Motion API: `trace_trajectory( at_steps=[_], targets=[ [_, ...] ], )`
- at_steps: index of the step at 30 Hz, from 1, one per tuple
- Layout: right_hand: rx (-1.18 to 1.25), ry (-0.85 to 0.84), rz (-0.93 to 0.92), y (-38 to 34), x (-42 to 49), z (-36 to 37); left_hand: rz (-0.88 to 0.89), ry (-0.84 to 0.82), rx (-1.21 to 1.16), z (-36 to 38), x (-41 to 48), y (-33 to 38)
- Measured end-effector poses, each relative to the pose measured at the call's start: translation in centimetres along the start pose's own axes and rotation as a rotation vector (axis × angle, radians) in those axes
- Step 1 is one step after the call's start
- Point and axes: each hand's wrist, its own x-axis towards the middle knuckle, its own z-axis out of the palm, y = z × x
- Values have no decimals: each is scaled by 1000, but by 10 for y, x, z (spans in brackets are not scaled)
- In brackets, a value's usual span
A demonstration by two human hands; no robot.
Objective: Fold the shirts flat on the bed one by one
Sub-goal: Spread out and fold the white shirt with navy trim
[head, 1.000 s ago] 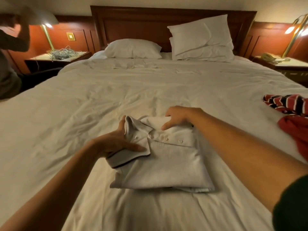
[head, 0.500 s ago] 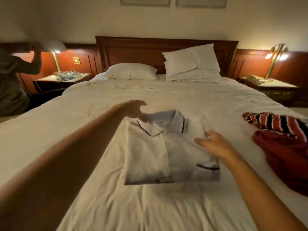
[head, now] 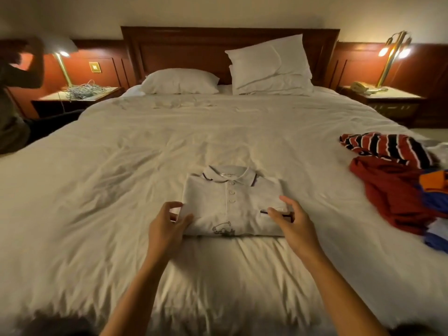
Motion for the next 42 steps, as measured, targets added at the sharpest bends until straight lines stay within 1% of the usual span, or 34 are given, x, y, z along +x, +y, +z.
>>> trace_trajectory(
  at_steps=[3, 6, 11, 14, 19, 21, 23, 25, 26, 30, 31, 32, 33, 34, 35, 36, 37, 38, 39, 40, 42],
  targets=[
    [-19, 22, -54, -5, -3, -4, 8, 26, -29, -10, 2, 0],
    [-44, 39, -87, -4, -8, -9, -29, 4, -68, -24, 7, -8],
    [-96, -103, 23, 7, -16, -16, -73, -100, 39, -32, 4, -20],
    [-60, -74, 16, 5, -16, -19, -37, -66, 119, -31, 9, -16],
    [-13, 21, -44, 3, -28, -10, 9, -18, 149, -26, 8, -13],
    [-4, 69, -80, 1, -27, -8, -19, -23, 84, -27, 9, -14],
    [-9, 95, -97, -2, -21, -7, -103, -56, -55, -31, 13, -15],
    [-50, 69, -83, -5, -15, -9, -186, -98, -134, -37, 15, -19],
    [-91, 41, -67, -5, -14, -11, -205, -127, -121, -40, 15, -20],
    [-304, -86, 8, -8, -12, -23, -217, -271, 18, -48, 19, -16],
    [-373, -96, 14, -12, -10, -23, -198, -277, 67, -47, 23, -13],
    [-451, -93, 10, -17, -6, -22, -147, -245, 157, -43, 27, -9],
    [-524, -92, -2, -23, 0, -17, -58, -184, 263, -35, 33, -4],
    [-576, -110, -19, -31, 7, -9, 53, -124, 344, -26, 37, 4],
    [-602, -163, -33, -40, 16, 0, 155, -100, 367, -13, 43, 15],
    [-605, -244, -35, -48, 26, 12, 226, -150, 392, 1, 49, 24],
    [-607, -325, -12, -53, 36, 24, 287, -264, 488, 17, 56, 32],
    [-635, -376, 26, -54, 45, 36, 289, -391, 554, 34, 61, 35],
    [-693, -393, 65, -51, 53, 47, 259, -475, 625, 49, 66, 34],
    [-759, -385, 103, -44, 60, 57, 190, -520, 677, 59, 71, 30],
    [-843, -349, 163, -26, 69, 71, 61, -513, 681, 72, 82, 16]
  ],
)
